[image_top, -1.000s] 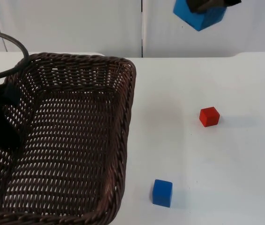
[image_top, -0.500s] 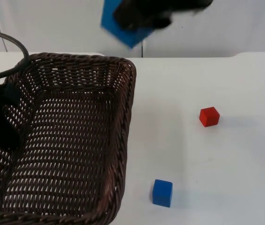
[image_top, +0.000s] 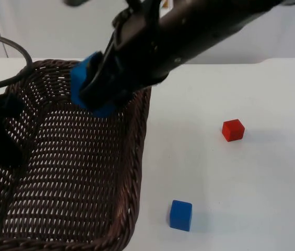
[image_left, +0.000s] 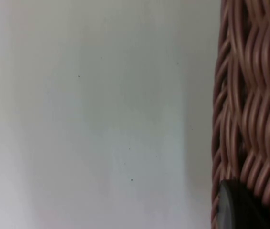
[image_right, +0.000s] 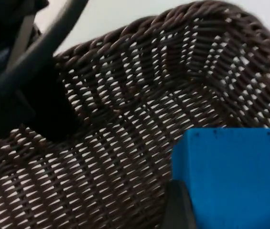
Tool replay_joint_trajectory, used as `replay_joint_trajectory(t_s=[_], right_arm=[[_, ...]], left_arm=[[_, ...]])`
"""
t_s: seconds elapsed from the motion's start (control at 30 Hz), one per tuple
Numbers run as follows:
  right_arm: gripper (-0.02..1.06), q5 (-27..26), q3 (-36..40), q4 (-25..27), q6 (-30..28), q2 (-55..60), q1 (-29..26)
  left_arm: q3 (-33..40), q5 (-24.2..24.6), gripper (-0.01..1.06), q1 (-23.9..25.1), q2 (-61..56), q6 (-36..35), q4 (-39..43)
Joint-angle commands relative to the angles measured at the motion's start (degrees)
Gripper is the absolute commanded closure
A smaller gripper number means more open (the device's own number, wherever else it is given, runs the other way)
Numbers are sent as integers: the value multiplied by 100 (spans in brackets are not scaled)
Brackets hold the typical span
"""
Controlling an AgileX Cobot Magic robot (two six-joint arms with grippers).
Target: Pick up the basket with the left hand and place the largest block into the basket with the right hand.
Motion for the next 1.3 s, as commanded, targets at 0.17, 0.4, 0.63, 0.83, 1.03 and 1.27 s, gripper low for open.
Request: replay_joint_trajectory(t_s=[0.17, 0.4, 0.63, 0.83, 1.03, 1.27], right_arm=[[104, -154, -68, 270, -8, 264, 40], [64, -114, -68, 270, -8, 401, 40], [27, -114, -68, 270, -8, 401, 28], [24, -101, -68, 270, -8, 401, 27], [24, 240, -68, 246, -8, 235, 27], [24, 1047, -79, -236, -8, -159, 27]], left_arm=[[-8, 103, 105, -16, -75, 3, -109], [-8, 103, 105, -16, -75, 3, -109], [-8, 103, 105, -16, -75, 3, -109], [-8, 103, 105, -16, -75, 3, -109], [-8, 115, 105, -16, -75, 3, -109], [-8, 128, 105, -16, -75, 3, -109]])
